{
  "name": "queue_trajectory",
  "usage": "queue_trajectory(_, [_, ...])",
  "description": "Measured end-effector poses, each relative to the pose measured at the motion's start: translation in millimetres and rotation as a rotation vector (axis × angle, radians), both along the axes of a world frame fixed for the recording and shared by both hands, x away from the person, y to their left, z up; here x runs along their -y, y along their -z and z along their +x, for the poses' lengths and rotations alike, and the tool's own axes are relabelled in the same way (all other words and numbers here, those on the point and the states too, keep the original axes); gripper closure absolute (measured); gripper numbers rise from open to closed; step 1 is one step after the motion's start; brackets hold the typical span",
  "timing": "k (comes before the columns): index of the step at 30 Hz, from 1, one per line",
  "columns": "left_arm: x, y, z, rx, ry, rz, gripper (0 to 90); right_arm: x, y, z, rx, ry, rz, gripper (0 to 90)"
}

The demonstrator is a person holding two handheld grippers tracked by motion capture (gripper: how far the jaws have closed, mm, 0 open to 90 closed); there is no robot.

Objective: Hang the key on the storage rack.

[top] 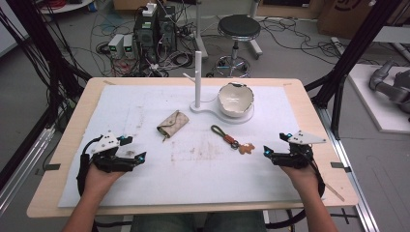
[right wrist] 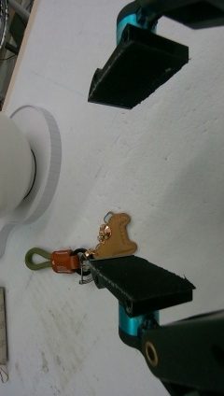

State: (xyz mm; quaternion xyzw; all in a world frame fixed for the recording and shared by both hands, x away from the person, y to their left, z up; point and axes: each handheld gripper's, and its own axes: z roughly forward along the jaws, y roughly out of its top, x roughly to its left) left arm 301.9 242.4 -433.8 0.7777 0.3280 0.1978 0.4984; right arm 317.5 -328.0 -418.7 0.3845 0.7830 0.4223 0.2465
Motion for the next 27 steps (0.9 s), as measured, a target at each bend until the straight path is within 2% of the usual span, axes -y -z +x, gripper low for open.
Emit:
queue_trajectory(6, [2.2,0.1,0.8,-0.003,0.003,0.002,18.7,-0.6,1.5,0.7,-0.003,0.002,0.006,17.9])
queue_trajectory(15, [3.1,1.2,-0.5,-0.001,0.011,0.009,18.8,-4.2,2.5,0.1,-0.005,-0.008,-0.019,17.9])
queue_trajectory(27, [-2.5,1.9,-1.5,-0.002,-0.003,0.003,18.7,-18.3,1.2,2.5,-0.008,-0.029,-0.038,18.1])
